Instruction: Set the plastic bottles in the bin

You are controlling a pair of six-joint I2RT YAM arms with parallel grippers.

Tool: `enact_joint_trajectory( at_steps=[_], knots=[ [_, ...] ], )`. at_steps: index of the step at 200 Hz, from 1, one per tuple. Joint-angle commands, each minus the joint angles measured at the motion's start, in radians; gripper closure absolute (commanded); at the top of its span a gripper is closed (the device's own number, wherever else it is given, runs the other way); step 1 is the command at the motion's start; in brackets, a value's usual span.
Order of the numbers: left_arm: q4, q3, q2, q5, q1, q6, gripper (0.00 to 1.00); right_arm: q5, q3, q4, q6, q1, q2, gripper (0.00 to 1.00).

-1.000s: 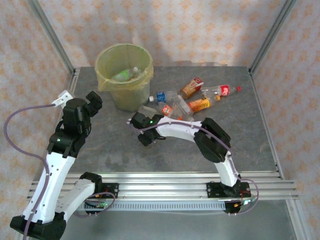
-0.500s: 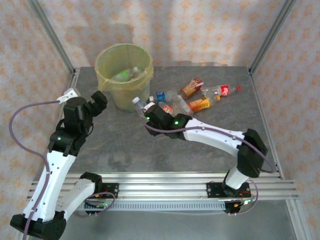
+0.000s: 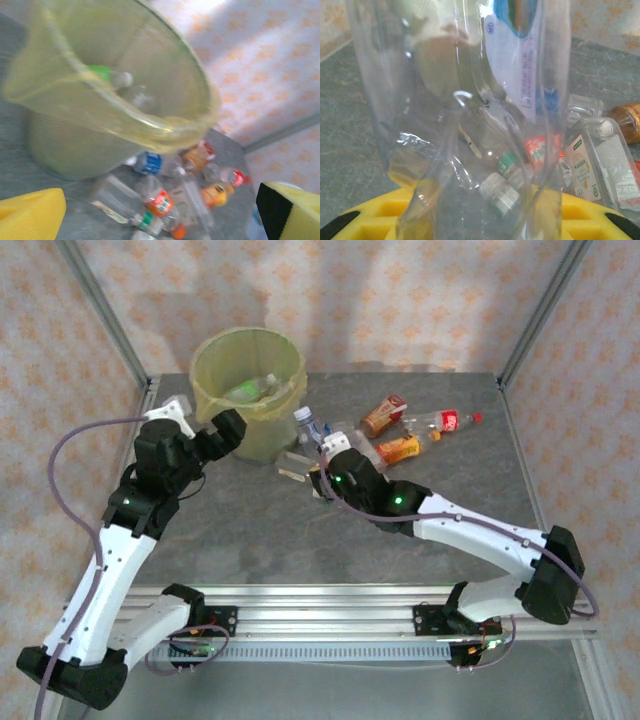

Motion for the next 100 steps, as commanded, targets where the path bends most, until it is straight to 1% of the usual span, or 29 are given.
enact_joint_trajectory(
  at_steps=[1,26,59,95,100],
  knots=[
    [0.097,0.062,0.036,0.056,-0.079,0.009,0.0,0.016,-0.022,0.087,0.022,-0.006,-0.049,0.65],
    [0.163,0.117,0.12,0.107,-0.169,0.032,0.0,0.01,-0.042,0.114,0.03,-0.006,-0.076,0.65],
    [0.16,0.219,0.25,0.117,-0.279,0.086,0.0,-0.002,-0.069,0.146,0.042,-0.006,-0.114,0.64],
    [0.144,0.3,0.348,0.121,-0.338,0.114,0.0,-0.008,-0.09,0.174,0.048,-0.007,-0.127,0.64],
    [0.142,0.306,0.357,0.119,-0.343,0.115,0.0,-0.007,-0.092,0.176,0.048,-0.007,-0.156,0.64]
  ],
)
